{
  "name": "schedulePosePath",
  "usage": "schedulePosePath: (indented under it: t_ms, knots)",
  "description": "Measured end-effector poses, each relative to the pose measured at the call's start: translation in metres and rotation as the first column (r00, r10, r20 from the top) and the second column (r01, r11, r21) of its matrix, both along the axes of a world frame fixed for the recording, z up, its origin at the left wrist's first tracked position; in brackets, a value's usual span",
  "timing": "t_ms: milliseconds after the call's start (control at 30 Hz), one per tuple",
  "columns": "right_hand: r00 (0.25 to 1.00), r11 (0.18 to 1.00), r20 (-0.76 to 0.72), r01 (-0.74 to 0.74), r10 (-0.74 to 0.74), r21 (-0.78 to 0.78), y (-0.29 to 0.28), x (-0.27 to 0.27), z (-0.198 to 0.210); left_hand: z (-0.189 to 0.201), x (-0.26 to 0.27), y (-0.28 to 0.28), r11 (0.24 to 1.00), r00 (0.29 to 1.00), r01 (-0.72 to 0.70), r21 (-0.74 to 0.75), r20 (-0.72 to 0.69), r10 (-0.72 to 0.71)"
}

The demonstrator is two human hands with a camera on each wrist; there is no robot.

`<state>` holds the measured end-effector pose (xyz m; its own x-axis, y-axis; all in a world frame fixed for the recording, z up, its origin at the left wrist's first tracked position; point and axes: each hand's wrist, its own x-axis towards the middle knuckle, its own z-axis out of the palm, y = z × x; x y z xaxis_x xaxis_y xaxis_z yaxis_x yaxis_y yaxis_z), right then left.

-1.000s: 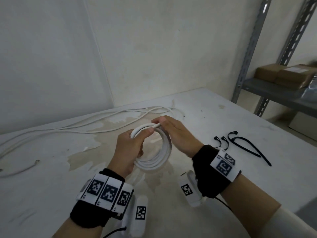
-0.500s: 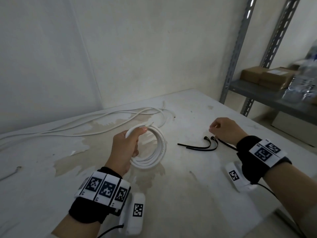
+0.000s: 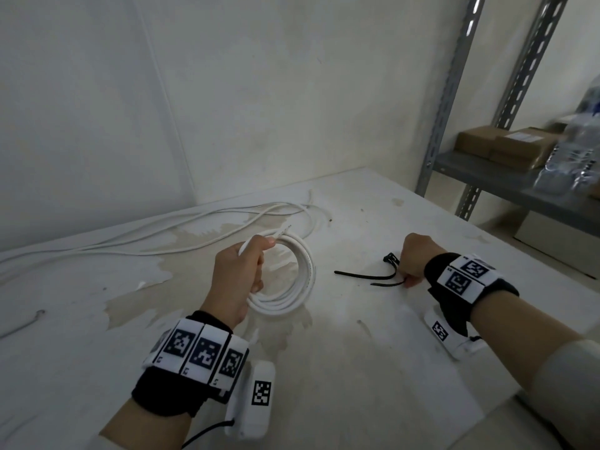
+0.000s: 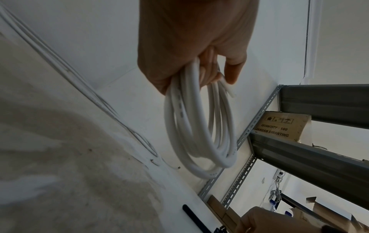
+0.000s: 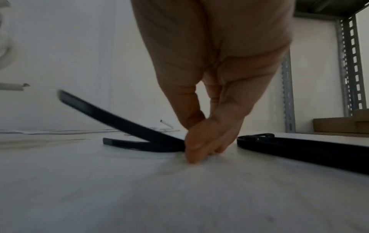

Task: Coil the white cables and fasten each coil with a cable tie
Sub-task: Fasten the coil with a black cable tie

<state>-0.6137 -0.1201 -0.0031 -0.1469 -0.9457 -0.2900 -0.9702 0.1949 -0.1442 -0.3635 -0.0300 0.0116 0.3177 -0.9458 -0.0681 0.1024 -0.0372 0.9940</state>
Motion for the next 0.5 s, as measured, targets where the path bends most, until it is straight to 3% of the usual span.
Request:
schedulePosePath:
  t_ms: [167, 300, 367, 500]
  knots:
    - [0.985, 0.970, 0.168, 0.085, -0.047, -0.228, -0.001, -0.004, 0.007, 0.000, 0.006, 0.004, 1.000, 1.000, -0.012, 0.003, -0.023, 0.012]
    - [0.934, 0.888, 0.355, 0.122, 0.049, -0.443, 0.004, 0.015, 0.016, 0.003, 0.012, 0.007, 0.999, 0.999, -0.037, 0.003, -0.035, 0.037]
    - [0.866, 0.863, 0.477, 0.119, 0.151, -0.491, 0.013, 0.037, 0.022, 0.004, 0.017, 0.009, 0.999, 0.998, -0.054, 0.003, -0.017, 0.054]
    - [0.648, 0.842, 0.645, 0.012, 0.404, -0.540, 0.044, 0.092, 0.035, 0.005, 0.032, 0.015, 0.993, 0.993, -0.114, -0.004, -0.002, 0.114]
